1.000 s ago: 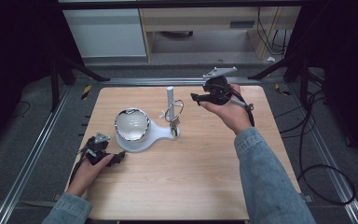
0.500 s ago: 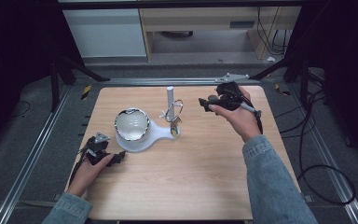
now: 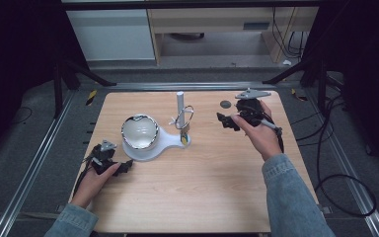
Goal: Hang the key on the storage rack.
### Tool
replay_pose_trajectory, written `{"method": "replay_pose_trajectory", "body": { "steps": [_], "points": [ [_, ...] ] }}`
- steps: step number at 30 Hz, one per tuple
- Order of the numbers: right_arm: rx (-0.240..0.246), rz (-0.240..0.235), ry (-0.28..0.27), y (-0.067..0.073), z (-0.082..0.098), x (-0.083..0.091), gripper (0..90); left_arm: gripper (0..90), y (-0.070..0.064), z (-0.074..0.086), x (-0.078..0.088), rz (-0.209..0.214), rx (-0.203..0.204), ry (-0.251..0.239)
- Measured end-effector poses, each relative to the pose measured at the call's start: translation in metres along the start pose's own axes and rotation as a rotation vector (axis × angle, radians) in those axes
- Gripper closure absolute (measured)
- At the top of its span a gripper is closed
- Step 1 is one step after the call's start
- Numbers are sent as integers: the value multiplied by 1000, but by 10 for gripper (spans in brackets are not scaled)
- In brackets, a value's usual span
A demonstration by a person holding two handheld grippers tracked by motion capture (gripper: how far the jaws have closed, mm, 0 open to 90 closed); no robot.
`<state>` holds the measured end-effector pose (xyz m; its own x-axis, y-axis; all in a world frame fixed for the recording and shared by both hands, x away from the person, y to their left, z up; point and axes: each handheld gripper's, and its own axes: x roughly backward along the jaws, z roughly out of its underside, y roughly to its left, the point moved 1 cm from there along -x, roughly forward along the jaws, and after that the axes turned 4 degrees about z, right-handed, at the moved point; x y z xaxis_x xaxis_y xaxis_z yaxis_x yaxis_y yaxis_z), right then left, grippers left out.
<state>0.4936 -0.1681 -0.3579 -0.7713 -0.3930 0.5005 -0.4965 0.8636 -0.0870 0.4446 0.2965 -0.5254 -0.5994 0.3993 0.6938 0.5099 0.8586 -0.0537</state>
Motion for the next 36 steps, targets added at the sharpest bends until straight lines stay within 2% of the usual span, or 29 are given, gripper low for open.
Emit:
{"method": "replay_pose_trajectory", "body": {
  "steps": [10,19,29,36],
  "points": [
    [-30,28,29,-11,34,5,80,0,0,0,0,0,0,0],
    [-48,48,49,-19,55,8,89,0,0,0,0,0,2,-2],
    [-34,96,102,-31,81,14,89,0,0,0,0,1,2,-2],
    [-35,105,128,-35,98,19,98,0,0,0,0,0,2,-3]
  ]
}}
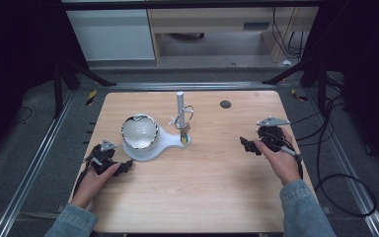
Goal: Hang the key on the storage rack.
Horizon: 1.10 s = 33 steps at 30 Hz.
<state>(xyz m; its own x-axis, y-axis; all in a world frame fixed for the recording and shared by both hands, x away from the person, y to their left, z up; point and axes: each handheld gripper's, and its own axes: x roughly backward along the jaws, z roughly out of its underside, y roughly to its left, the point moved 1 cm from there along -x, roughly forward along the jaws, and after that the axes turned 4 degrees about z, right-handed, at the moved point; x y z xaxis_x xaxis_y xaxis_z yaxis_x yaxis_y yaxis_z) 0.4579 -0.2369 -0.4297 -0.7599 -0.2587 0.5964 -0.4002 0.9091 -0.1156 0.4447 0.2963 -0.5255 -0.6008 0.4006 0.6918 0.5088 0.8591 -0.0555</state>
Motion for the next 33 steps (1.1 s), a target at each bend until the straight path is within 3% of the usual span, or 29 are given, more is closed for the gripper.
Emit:
{"method": "replay_pose_trajectory", "body": {
  "steps": [14,20,25,33],
  "points": [
    [-16,7,65,-4,42,-10,108,0,0,0,0,0,-2,2],
    [-55,34,80,-14,57,-18,108,0,0,0,0,0,0,0],
    [-115,61,91,-27,69,-25,108,0,0,0,0,0,-2,3],
    [-155,76,96,-33,80,-32,107,0,0,0,0,0,-2,2]
  ]
}}
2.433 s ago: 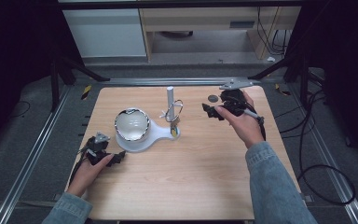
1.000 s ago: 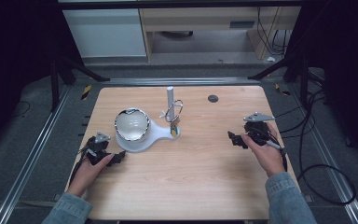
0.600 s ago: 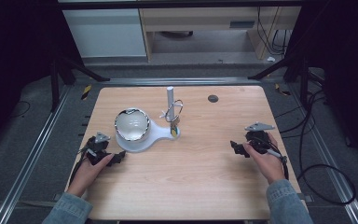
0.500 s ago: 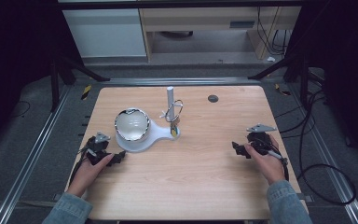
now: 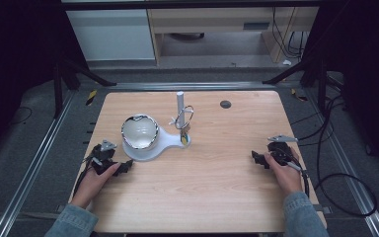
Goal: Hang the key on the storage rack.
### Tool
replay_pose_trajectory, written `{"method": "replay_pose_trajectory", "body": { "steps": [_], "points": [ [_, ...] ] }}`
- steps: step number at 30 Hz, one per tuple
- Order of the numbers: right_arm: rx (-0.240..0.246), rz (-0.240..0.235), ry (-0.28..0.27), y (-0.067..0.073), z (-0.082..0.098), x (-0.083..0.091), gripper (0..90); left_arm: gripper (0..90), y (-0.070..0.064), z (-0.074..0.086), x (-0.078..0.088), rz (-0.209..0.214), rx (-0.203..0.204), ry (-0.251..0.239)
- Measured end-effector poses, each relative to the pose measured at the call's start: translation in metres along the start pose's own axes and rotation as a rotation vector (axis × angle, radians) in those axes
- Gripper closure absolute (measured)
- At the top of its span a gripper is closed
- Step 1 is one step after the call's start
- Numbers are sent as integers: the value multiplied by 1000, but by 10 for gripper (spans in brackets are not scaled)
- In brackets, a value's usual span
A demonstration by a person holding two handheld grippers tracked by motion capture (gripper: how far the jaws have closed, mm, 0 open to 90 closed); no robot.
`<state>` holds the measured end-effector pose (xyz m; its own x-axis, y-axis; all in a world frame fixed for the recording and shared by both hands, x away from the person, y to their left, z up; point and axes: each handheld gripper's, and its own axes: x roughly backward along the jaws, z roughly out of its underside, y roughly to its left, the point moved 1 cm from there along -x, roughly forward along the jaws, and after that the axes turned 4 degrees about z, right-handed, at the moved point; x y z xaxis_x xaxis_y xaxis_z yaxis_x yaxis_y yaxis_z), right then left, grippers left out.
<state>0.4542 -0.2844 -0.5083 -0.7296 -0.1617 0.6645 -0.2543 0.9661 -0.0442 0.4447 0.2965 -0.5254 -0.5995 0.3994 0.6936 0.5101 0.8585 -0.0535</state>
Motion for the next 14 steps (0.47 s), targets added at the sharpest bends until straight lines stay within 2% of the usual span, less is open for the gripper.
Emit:
{"method": "replay_pose_trajectory", "body": {
  "steps": [5,8,14],
  "points": [
    [-1,13,7,1,2,-3,92,0,0,0,0,0,0,0],
    [27,27,16,4,2,-4,78,0,0,0,0,0,0,0],
    [6,46,32,11,1,-5,24,0,0,0,0,0,0,2]
  ]
}}
